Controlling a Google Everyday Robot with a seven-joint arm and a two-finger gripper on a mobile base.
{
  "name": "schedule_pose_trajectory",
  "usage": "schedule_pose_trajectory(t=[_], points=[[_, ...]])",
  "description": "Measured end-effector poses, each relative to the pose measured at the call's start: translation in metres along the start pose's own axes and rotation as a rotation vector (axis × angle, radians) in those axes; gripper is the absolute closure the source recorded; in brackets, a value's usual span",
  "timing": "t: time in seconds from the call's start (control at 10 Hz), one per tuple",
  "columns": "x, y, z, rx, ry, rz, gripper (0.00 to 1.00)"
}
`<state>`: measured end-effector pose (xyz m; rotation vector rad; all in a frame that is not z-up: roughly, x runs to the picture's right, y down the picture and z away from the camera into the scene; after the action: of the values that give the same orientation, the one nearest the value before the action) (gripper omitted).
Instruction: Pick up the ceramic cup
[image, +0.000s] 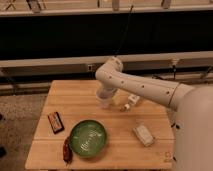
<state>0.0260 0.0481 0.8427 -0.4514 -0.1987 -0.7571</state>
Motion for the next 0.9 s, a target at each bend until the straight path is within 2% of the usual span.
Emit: schedule_pose_trajectory(t=[0.9], points=[[0.0013,-0.0050,0.0076,-0.002,0.005,-0.024,0.20]])
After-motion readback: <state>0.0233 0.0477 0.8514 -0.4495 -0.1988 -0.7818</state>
